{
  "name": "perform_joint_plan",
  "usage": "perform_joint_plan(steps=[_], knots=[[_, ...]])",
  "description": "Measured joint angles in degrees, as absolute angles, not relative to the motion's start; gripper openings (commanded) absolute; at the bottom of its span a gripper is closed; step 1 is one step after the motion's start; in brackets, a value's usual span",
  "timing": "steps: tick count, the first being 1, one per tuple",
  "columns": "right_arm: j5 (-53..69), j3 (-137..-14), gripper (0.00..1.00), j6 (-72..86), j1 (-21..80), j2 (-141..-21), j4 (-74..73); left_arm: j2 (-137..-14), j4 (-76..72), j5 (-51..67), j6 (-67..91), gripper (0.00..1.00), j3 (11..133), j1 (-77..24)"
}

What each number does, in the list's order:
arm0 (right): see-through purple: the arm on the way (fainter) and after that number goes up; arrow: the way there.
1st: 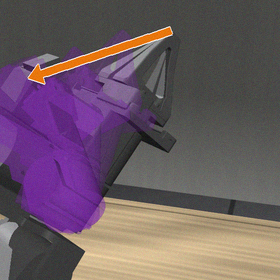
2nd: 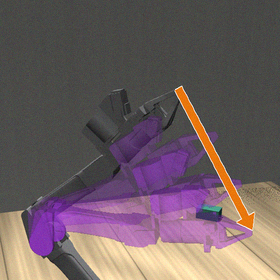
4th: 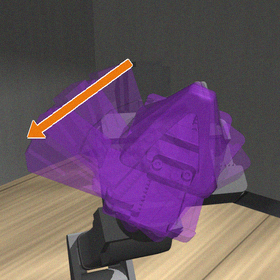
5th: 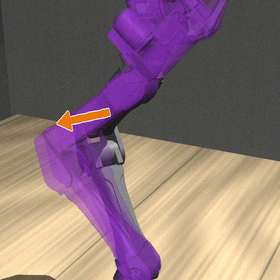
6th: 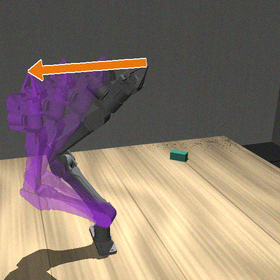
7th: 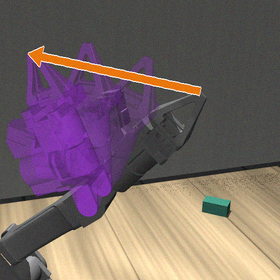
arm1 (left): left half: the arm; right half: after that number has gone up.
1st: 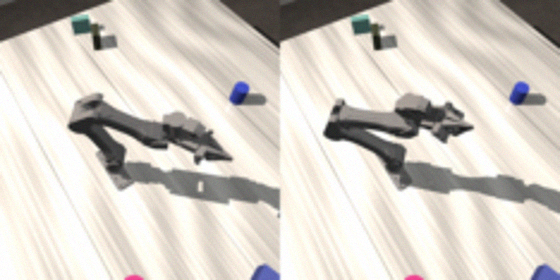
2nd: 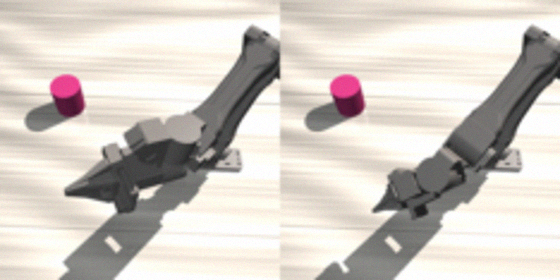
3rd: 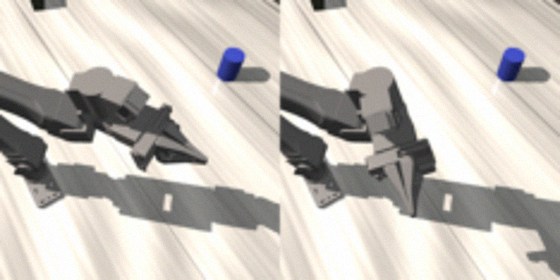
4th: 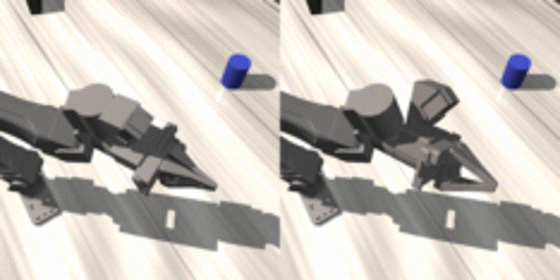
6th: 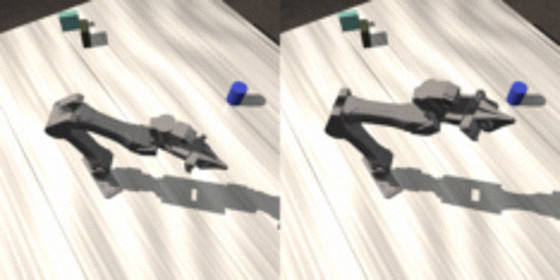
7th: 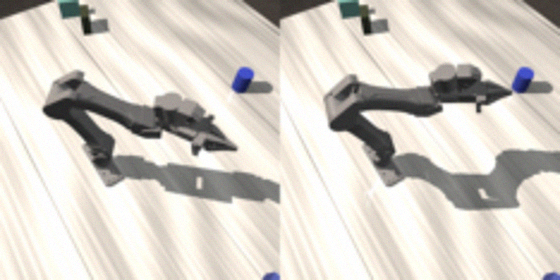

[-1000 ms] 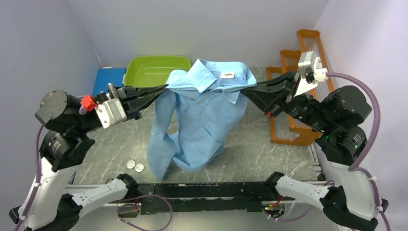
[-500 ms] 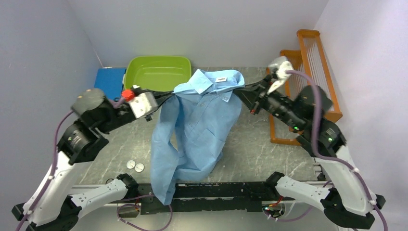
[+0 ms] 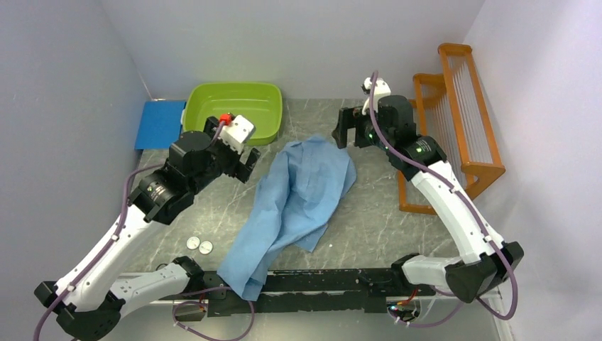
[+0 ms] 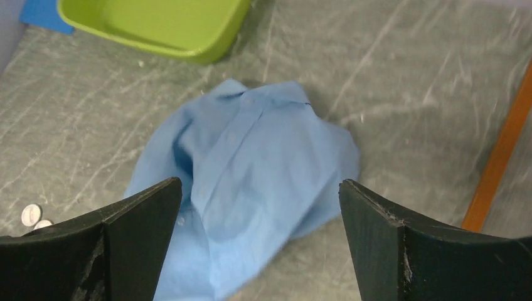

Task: Pin the brooch onto the clothing
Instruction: Flatten out the clothes at the center of the board.

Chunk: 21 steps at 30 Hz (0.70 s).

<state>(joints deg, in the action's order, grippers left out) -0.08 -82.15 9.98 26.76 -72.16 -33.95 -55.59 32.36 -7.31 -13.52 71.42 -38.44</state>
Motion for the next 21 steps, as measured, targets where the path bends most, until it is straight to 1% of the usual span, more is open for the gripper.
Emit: perform_joint_plan(steps=[5, 9, 17, 18, 20, 21], knots=[[3.8, -70.8, 1.0, 14.9, 22.3, -67.5, -32.2, -52.7, 33.6, -9.3, 0.8, 0.95, 64.4, -38.4], [8.2, -59.3, 0.99, 19.1, 20.8, -64.5, -29.3, -54.8, 36.1, -7.7, 11.4, 0.95, 58.8, -38.4], [23.9, -35.1, 0.97, 28.3, 19.1, -62.3, -18.2, -60.3, 34.1, 2.8, 26.1, 0.95, 42.4, -36.7], [26.3, -32.5, 0.95, 29.6, 19.1, -62.2, -15.9, -60.6, 33.5, 4.0, 27.0, 0.91, 41.1, -36.4], [30.2, -28.7, 0.87, 32.3, 19.1, -62.3, -11.3, -61.7, 31.7, 6.8, 29.3, 0.85, 38.5, -35.7], [31.6, -27.7, 0.83, 33.3, 19.2, -62.7, -9.5, -62.2, 30.9, 7.8, 30.0, 0.78, 37.6, -35.5]])
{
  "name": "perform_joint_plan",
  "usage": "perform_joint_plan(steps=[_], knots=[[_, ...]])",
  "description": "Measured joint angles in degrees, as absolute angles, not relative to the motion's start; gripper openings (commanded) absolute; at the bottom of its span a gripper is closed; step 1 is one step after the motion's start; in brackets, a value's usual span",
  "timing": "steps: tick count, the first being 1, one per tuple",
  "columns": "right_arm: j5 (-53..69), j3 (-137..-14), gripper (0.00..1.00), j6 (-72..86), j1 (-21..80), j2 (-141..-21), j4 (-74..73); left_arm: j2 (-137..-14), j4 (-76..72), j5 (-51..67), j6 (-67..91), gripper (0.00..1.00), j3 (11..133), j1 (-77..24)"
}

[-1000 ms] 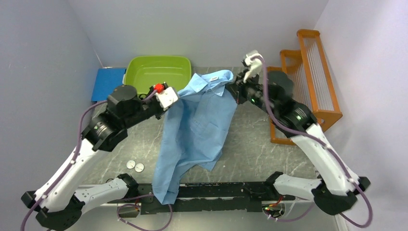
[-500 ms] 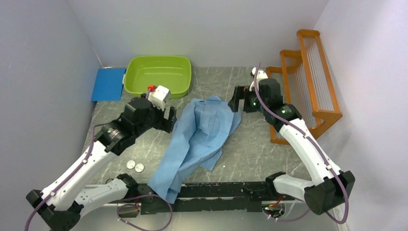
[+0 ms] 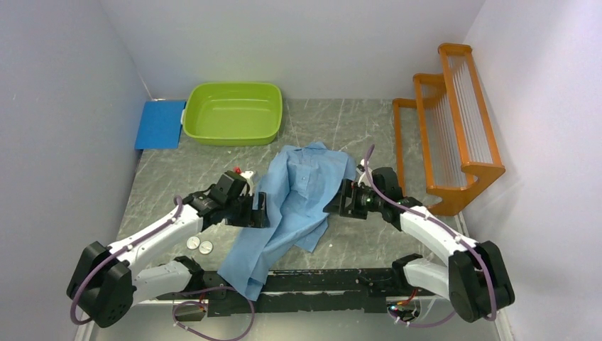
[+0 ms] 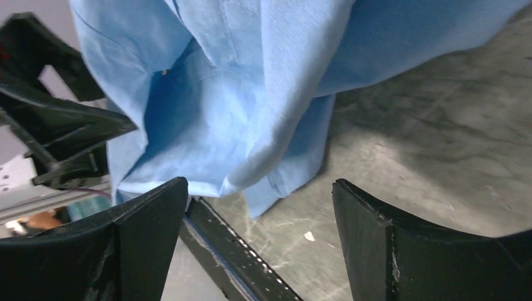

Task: Pin the brooch onto the clothing
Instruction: Flatten out the clothes at the center of the board.

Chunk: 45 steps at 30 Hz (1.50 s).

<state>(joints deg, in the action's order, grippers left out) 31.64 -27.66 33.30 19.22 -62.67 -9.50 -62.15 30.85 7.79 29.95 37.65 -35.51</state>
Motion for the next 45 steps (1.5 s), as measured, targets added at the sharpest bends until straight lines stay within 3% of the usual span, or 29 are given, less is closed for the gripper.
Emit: perform_joint_plan(steps=[2, 5, 6, 7, 9, 22, 31, 33, 34, 35, 37, 39, 41, 45], knots=[[34.5, -26.4, 0.67, 35.3, 19.2, -64.7, -4.9, -63.0, 28.6, 9.7, 31.4, 0.56, 35.9, -34.9], [37.6, -26.4, 0.27, 37.0, 19.2, -68.9, 1.1, -63.8, 27.6, 10.9, 32.3, 0.22, 35.6, -34.0], [38.2, -26.5, 0.11, 37.2, 19.2, -69.9, 1.8, -63.9, 27.9, 10.7, 32.4, 0.14, 36.0, -33.8], [38.7, -26.7, 0.0, 37.1, 19.2, -70.7, 2.2, -64.0, 29.0, 10.3, 32.0, 0.09, 36.9, -33.5], [38.9, -27.6, 0.0, 36.2, 19.2, -71.4, 1.5, -64.3, 32.4, 8.4, 30.8, 0.03, 40.3, -33.1], [21.0, -46.2, 0.0, 26.4, 17.4, -64.6, -14.8, -72.1, 58.7, -16.4, 12.6, 0.03, 79.8, -27.5], [16.2, -56.9, 0.0, 24.5, 16.8, -71.6, -18.5, -81.0, 65.6, -32.1, 1.6, 0.03, 97.6, -24.3], [15.9, -59.6, 0.03, 24.5, 16.8, -73.4, -18.6, -83.1, 65.8, -36.1, 0.1, 0.07, 100.5, -23.8], [16.2, -61.1, 0.08, 24.5, 16.7, -74.3, -18.7, -84.0, 65.8, -38.2, -0.6, 0.23, 101.4, -23.5], [16.7, -62.3, 0.16, 24.4, 16.7, -75.3, -18.5, -84.9, 65.8, -40.4, -1.1, 0.46, 102.1, -23.1], [18.7, -65.7, 0.43, 24.3, 16.6, -78.2, -18.5, -87.4, 65.9, -45.8, -2.0, 0.91, 103.2, -21.9], [21.3, -68.6, 0.63, 24.0, 16.6, -81.1, -18.3, -89.9, 66.3, -49.0, -1.3, 0.94, 103.7, -20.7], [22.8, -69.2, 0.76, 23.6, 16.6, -82.5, -18.0, -91.3, 67.2, -49.3, -0.3, 0.94, 103.7, -20.1], [23.0, -67.2, 0.85, 22.4, 16.5, -82.0, -18.5, -89.3, 66.2, -40.8, 3.1, 0.94, 99.0, -20.2]])
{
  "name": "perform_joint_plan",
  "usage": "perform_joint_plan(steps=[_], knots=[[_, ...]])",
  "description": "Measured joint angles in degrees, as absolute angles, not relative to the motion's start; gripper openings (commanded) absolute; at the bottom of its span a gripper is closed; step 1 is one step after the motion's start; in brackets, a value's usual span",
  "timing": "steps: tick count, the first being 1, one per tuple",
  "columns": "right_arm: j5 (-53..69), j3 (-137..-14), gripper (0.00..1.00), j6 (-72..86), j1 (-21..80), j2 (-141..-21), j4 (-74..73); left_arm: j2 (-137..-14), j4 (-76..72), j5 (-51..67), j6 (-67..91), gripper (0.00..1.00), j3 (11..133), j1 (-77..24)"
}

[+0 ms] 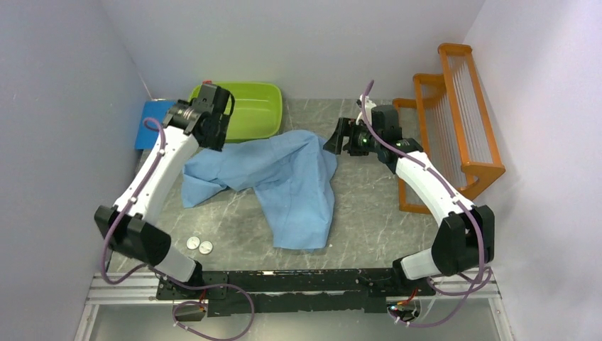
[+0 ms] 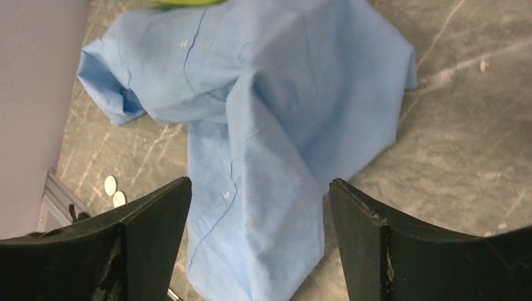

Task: Pin the brooch onto the clothing
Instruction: Flatten out the clothes at the center of the board.

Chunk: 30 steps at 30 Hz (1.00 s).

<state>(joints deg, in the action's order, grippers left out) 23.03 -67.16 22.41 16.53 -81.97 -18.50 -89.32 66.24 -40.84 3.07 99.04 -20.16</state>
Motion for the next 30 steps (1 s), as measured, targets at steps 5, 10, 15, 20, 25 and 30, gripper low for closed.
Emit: perform_joint_plan(steps=[5, 10, 15, 20, 25, 30], knots=[[22.9, -60.3, 0.85, 21.0, 16.5, -76.6, -19.3, -77.1, 59.6, -18.3, 7.6, 0.94, 82.5, -20.2], [25.5, -49.1, 0.84, 21.2, 16.5, -69.9, -17.4, -64.2, 50.4, 5.9, 14.9, 0.92, 65.0, -20.4], [29.8, -34.5, 0.84, 23.3, 16.5, -66.1, -15.8, -62.6, 38.5, 19.0, 22.8, 0.92, 50.6, -24.6], [30.6, -26.9, 0.85, 26.9, 16.3, -62.4, -13.8, -69.7, 29.3, 17.6, 29.8, 0.9, 47.0, -38.5], [30.6, -23.8, 0.86, 31.4, 15.4, -58.8, -8.1, -83.5, 25.8, 9.9, 32.4, 0.91, 55.1, -50.7], [30.8, -21.5, 0.88, 34.7, 12.4, -58.3, -5.0, -99.0, 27.6, -2.5, 33.4, 0.93, 69.3, -60.9]])
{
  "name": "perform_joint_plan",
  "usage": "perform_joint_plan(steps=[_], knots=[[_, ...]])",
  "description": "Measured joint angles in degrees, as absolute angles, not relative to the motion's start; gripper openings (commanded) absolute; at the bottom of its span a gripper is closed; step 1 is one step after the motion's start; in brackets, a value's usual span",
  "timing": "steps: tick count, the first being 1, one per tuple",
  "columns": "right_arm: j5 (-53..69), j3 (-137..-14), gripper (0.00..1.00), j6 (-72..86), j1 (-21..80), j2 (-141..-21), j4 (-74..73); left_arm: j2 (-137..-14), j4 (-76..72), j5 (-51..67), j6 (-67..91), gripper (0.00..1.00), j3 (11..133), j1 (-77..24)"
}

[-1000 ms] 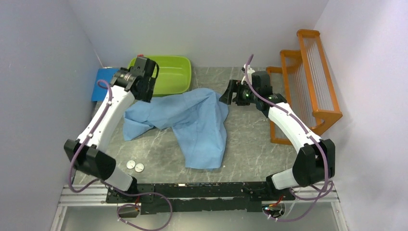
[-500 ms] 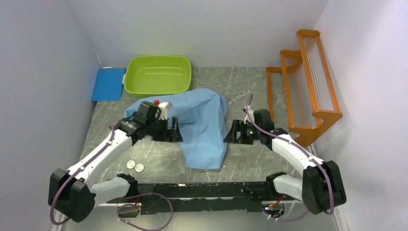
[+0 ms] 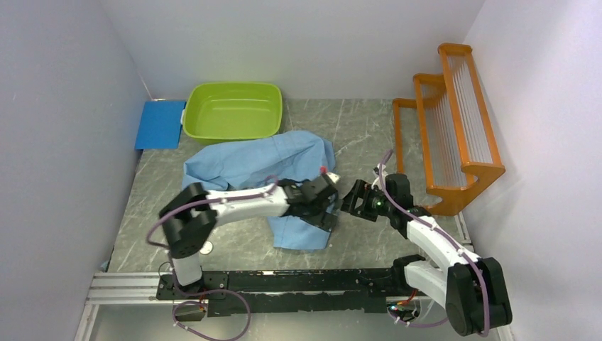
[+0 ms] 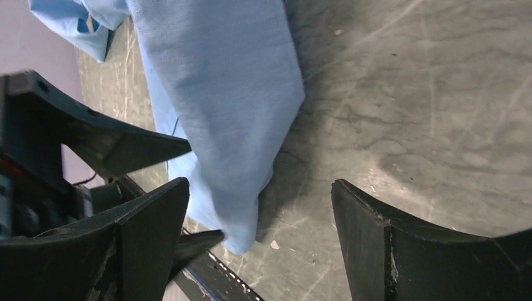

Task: Pin the brooch onto the clothing
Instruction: Flatten out the clothes at the center of the board.

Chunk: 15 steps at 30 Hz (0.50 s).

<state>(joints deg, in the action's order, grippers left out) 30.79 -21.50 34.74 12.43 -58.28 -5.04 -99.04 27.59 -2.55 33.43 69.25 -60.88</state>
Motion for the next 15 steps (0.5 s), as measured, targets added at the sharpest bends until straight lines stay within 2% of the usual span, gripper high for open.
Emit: perform_joint_plan(steps=[3, 5, 6, 10, 15], knots=[[31.5, -20.0, 0.93, 35.5, 10.1, -57.4, -4.5, -107.3, 31.1, -9.8, 34.9, 0.89, 76.6, -65.2], [30.5, -18.5, 0.96, 35.0, 8.0, -56.5, -5.4, -111.3, 34.8, -14.1, 36.2, 0.83, 79.8, -66.8], [30.3, -18.1, 0.96, 35.0, 7.6, -56.2, -5.9, -113.0, 36.1, -15.6, 36.7, 0.76, 80.9, -67.2], [31.3, -17.8, 0.97, 34.9, 7.5, -54.4, -6.7, -115.1, 37.8, -18.2, 38.2, 0.33, 82.4, -67.4], [34.1, -18.2, 0.97, 34.3, 7.8, -52.7, -6.3, -114.2, 38.0, -19.0, 37.7, 0.08, 81.4, -68.1]])
